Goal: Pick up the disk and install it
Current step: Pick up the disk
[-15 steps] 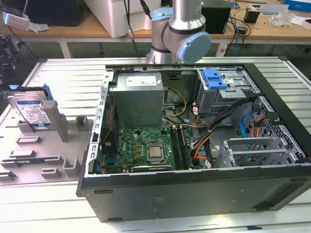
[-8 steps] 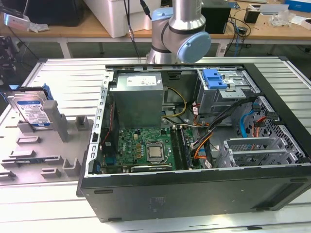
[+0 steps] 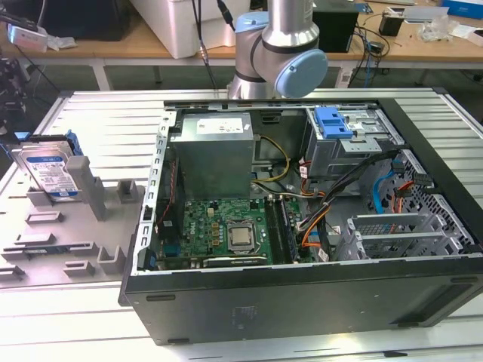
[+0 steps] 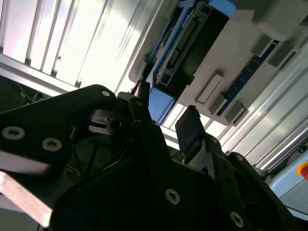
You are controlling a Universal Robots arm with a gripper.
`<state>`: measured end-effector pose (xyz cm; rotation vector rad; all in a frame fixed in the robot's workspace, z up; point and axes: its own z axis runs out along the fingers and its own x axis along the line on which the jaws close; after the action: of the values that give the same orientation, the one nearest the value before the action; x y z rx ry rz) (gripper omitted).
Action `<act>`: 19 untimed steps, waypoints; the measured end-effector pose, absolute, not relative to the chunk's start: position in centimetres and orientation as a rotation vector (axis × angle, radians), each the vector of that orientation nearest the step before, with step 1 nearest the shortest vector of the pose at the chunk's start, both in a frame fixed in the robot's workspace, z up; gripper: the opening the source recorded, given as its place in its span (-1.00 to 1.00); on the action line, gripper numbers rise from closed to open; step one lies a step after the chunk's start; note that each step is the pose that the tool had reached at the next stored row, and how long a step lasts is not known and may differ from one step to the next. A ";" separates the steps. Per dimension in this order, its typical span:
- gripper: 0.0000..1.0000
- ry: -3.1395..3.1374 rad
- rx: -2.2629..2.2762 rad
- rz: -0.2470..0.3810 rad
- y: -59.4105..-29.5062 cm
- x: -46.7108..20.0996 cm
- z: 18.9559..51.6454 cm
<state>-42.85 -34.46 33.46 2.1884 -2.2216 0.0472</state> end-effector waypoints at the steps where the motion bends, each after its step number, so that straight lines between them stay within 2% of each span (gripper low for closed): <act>1: 0.00 -2.222 2.188 0.047 -34.5 -42.8 33.4; 19: 0.00 -2.222 2.188 0.047 -34.5 -42.8 31.9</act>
<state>-42.85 -34.46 31.91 2.1885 -2.2217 0.0471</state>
